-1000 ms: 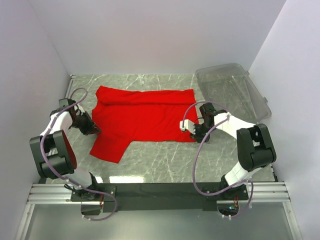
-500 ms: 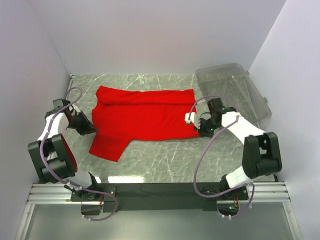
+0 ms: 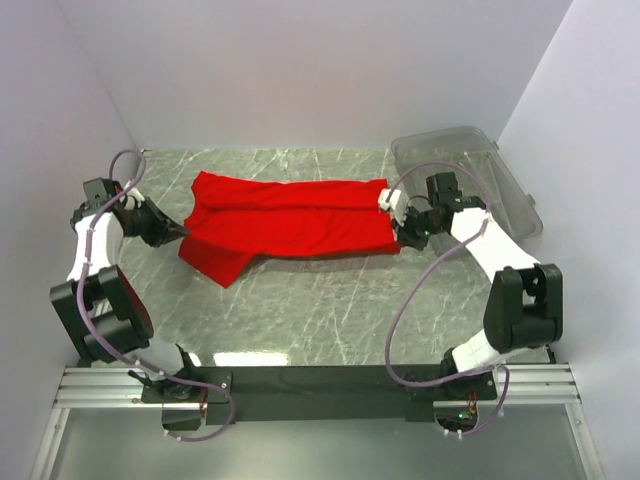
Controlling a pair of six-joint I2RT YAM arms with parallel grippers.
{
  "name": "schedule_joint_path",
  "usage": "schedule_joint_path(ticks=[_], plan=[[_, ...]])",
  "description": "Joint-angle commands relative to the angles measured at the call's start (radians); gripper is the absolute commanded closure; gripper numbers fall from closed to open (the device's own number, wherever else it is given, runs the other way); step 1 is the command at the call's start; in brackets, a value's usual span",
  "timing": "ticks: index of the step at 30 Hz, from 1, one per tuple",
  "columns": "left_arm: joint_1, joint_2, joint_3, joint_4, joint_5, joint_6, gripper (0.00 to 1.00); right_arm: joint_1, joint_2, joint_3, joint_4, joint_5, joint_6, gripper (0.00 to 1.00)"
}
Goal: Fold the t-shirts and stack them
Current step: Fold the tshirt
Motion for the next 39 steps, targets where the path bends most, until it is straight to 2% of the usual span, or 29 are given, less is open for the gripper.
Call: schedule_joint_path(ticks=[1,10,15,26,34,39], plan=[[0.003,0.06,0.09,0.052,0.079,-0.05,0.99,-0.008,0.053,0.094,0.11,0.031,0.143,1.0],[-0.004,0.268,0.323,-0.031,0.067,-0.054,0.99,0.007,0.233,0.289,0.188,0.157,0.243,1.0],[-0.024,0.377,0.413,-0.076,0.047,-0.044,0.99,0.022,0.338,0.392,0.173,0.204,0.263,1.0],[-0.112,0.547,0.571,-0.066,-0.005,-0.079,0.99,0.054,0.436,0.46,0.188,0.27,0.248,1.0],[-0.133,0.624,0.631,-0.034,-0.03,-0.126,0.99,0.094,0.546,0.544,0.179,0.384,0.275,1.0],[-0.136,0.619,0.605,0.015,-0.018,-0.142,0.99,0.116,0.583,0.561,0.182,0.463,0.287,1.0]])
